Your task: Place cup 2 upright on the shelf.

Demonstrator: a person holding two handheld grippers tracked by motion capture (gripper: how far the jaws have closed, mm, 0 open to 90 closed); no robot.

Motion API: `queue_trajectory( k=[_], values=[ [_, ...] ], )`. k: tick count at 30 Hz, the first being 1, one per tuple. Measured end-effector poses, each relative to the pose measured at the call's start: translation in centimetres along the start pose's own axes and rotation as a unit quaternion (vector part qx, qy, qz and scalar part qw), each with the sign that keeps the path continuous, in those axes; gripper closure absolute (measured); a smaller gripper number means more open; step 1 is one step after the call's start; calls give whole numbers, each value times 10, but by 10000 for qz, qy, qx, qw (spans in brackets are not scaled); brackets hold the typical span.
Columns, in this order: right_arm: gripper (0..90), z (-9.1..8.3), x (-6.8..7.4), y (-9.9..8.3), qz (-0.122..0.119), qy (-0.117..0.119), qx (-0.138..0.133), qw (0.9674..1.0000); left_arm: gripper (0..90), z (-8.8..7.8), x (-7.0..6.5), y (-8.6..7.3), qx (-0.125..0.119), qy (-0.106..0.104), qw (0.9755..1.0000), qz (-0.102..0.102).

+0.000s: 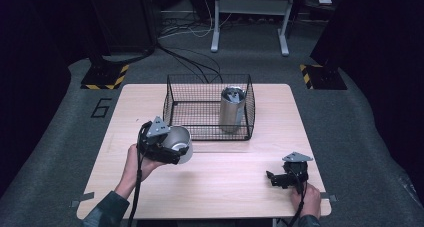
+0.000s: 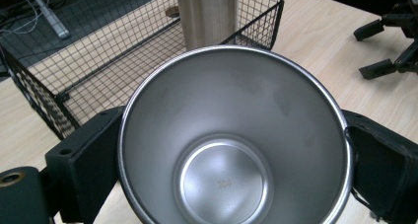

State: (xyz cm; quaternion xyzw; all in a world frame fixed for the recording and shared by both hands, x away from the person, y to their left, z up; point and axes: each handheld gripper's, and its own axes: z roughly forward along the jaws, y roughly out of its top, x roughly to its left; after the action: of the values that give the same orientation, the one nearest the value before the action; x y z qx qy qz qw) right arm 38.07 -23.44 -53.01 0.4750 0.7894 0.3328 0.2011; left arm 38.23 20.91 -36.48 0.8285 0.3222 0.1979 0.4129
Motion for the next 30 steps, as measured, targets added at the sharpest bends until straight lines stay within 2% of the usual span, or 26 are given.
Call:
queue_trajectory(
  k=[3,6,15,28,30],
  values=[
    [0,0,0,0,-13,1,-1,10000,60,0,2,6,-65,-93,9999,-21],
    [0,0,0,0,-16,-9,1,10000,60,0,3,13,-85,-89,9999,53],
    [0,0,0,0,-17,-9,2,10000,60,4,7,32,-105,-165,9998,107],
    [0,0,0,0,-4,2,-1,10000,60,8,12,60,-67,-123,9994,327],
    [0,0,0,0,-4,2,0,10000,60,9,12,63,-136,-122,9995,252]
  ],
)
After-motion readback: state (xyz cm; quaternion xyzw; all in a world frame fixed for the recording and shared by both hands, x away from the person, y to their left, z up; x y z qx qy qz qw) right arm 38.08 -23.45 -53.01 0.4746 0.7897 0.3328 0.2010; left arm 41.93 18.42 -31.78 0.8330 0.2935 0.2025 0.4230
